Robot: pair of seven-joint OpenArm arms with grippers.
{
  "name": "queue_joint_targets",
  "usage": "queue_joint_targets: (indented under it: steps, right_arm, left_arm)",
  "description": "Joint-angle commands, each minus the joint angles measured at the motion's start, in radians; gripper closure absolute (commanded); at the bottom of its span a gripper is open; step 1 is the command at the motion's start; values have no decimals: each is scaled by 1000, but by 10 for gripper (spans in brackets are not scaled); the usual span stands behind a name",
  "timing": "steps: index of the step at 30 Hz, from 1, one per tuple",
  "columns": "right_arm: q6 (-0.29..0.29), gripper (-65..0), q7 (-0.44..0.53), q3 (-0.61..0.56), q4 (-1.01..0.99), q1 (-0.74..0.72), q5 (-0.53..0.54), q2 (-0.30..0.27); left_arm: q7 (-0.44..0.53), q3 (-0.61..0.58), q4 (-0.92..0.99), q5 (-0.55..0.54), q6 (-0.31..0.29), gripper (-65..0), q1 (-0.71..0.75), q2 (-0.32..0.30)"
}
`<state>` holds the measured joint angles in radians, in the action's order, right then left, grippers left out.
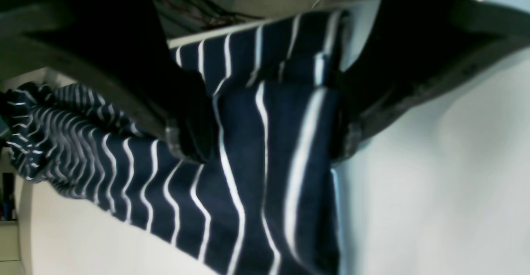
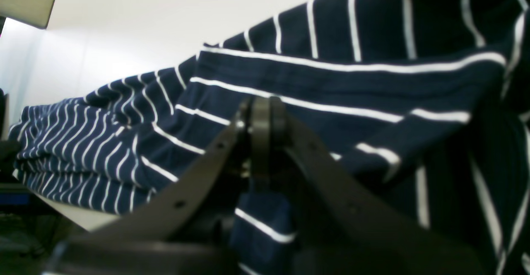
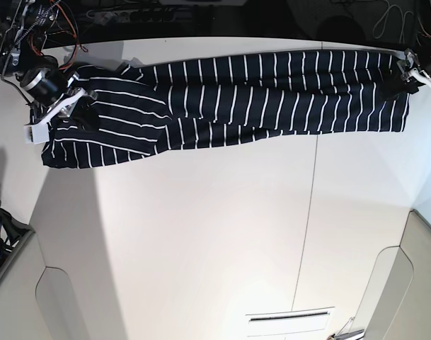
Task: Fold the T-shirt properly
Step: 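Grasp the strip's end with the left gripper, then carry the strip's end with the left gripper toward the right gripper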
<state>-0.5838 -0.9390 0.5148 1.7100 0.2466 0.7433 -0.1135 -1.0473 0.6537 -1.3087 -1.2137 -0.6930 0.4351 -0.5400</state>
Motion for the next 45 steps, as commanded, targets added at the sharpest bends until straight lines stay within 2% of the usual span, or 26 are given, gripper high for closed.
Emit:
queue_joint_targets:
  steps: [1, 8, 9, 10, 13, 14, 19, 26, 28, 33, 37, 40, 45]
  right_arm:
    - [-7, 0, 14, 2, 16, -8, 24, -8]
    - [-7, 0, 14, 2, 16, -8, 24, -8]
    - [-7, 0, 14, 2, 16, -8, 24, -8]
    - [-7, 0, 14, 2, 16, -8, 24, -8]
    - [-7, 0, 14, 2, 16, -8, 32, -8]
    - [-7, 0, 14, 2, 17, -8, 41, -8]
    - [-7, 0, 14, 12, 40, -15, 76, -8]
    - [-8, 0, 7, 100, 105, -36, 113, -8]
    - [-7, 0, -10, 129, 113, -47, 113, -8]
    - [-7, 0, -42, 179, 113, -54, 112, -8]
    - [-7, 0, -46, 195, 113, -54, 110, -8]
    - [-7, 0, -47, 200, 113, -54, 110, -8]
    - [-7, 0, -50, 201, 113, -55, 110, -8]
  left_arm:
    - [2, -12, -10, 11, -5, -435, 3, -20]
    - [26, -61, -10, 17, -5, -423, 2, -20]
    - [29, -61, -10, 18, -5, -386, 0, -20]
    - [36, -61, -11, 18, -5, -322, 0, -21]
    - [61, -61, -11, 17, -5, -53, -7, -20]
    - [67, -61, -11, 18, -5, 0, -14, -20]
    - [69, -56, -13, 17, -5, 0, -62, -21]
    - [71, -57, -13, 31, -5, 0, -184, -22]
    - [71, -57, -13, 59, -5, 0, -226, -24]
    - [71, -57, -13, 208, -5, 0, -333, -43]
    - [71, -57, -22, 209, -5, 0, -378, -92]
    - [71, -57, -66, 208, -5, 0, -385, -118]
    - [26, -85, -215, 209, -5, 0, -378, -106]
